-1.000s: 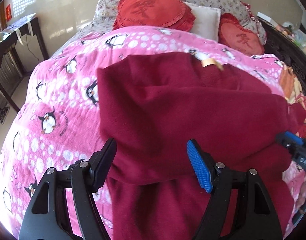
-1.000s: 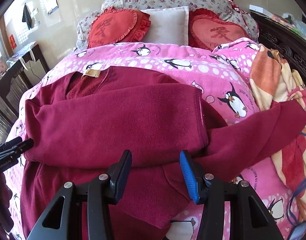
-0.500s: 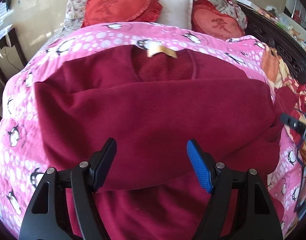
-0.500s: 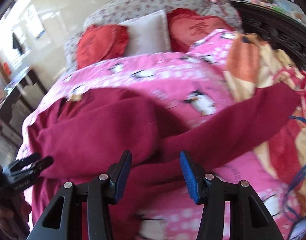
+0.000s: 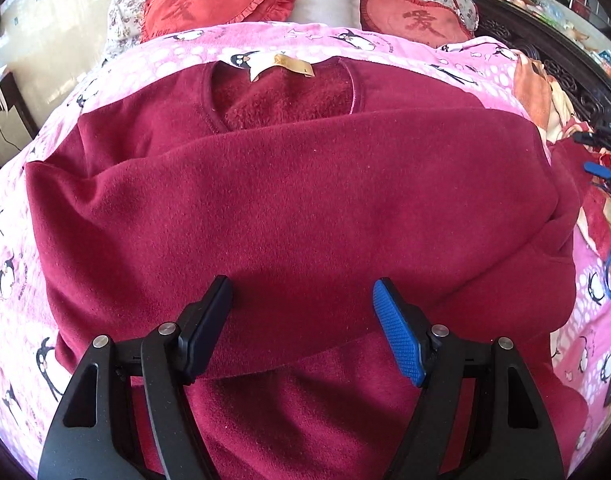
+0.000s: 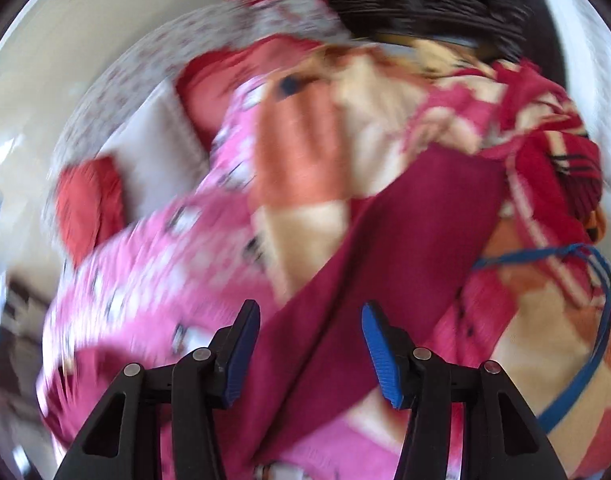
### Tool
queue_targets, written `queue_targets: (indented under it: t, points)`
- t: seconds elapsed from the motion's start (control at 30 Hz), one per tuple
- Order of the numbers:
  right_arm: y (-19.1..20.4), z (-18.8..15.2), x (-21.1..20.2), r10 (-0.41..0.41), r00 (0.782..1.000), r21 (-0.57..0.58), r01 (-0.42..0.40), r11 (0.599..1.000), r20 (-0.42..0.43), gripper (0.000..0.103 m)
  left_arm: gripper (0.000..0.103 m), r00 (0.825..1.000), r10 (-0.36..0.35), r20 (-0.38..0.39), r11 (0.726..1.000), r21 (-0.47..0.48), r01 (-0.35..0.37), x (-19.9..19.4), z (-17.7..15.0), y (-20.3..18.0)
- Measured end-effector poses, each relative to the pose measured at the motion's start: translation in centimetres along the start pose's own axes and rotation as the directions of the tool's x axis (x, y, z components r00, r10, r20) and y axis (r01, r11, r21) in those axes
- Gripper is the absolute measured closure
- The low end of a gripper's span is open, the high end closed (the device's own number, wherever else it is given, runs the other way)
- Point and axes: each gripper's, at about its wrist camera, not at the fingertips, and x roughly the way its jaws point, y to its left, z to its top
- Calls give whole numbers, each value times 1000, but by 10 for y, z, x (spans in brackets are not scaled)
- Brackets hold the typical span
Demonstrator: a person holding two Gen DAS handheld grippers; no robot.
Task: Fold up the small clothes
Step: 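Grasp the sleeve with the right gripper and lift it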
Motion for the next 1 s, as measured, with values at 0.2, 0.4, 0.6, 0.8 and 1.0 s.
queue_targets:
  t: [0.2,0.4,0.6,0.8,1.0]
  points:
    - [-9,28,28,-17,999,22,18,1000,-37,44,29,1000,1,-1,1000,-2,-1,1,0,0]
    - [-3,25,57,-53,994,-64,47,997,-91,81,27,1000,2,4,1000,-4,-2,2,-1,0]
    - [-17,19,12,51,999,-43,-51,998,-1,97,27,1000,-9,24,1000,-23,9,-10,3,8]
    - [20,20,-80,255,960,-181,-232,956,114,97,27,995,-4,95,994,-106,14,-42,12,42]
    - [128,-14,-152,502,864,-447,-432,783,43,97,27,984,26,177,977,-214,13,-82,13,91]
